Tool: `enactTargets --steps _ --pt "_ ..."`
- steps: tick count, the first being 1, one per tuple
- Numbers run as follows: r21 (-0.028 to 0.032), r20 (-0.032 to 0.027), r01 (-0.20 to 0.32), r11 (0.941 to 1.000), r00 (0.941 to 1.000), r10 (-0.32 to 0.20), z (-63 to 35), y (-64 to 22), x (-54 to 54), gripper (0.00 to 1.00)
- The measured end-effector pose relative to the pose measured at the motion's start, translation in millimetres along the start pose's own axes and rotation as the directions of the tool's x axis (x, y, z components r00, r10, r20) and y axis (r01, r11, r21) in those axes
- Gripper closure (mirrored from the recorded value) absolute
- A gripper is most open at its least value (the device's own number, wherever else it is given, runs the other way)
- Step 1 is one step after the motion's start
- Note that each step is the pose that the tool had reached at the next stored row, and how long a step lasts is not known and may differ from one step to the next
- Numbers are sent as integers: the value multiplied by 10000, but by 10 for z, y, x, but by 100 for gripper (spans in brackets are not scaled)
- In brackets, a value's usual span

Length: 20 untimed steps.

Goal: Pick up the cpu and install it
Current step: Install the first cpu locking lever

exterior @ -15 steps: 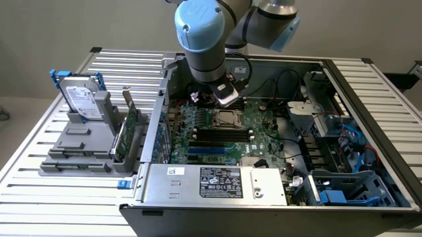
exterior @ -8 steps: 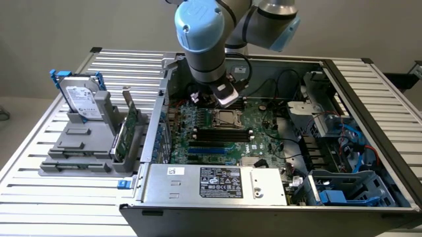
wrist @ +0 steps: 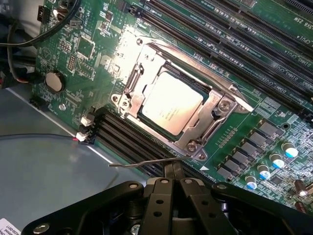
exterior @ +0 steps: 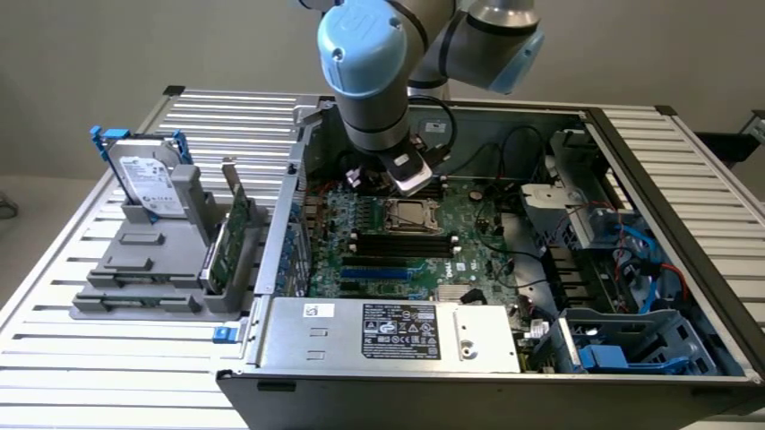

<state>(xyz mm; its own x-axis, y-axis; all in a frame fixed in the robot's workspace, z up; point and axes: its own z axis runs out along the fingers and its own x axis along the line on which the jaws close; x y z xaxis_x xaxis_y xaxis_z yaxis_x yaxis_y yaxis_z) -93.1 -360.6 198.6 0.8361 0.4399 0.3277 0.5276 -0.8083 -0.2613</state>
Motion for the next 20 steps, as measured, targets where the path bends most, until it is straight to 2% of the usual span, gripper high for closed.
enactTargets --steps 8,17,20 --pt "-5 0 -9 10000 10000 9 25 -4 1 89" --pt "-85 38 -49 10000 10000 49 16 -1 12 89" --pt "-90 39 -51 9999 10000 51 15 -3 11 89"
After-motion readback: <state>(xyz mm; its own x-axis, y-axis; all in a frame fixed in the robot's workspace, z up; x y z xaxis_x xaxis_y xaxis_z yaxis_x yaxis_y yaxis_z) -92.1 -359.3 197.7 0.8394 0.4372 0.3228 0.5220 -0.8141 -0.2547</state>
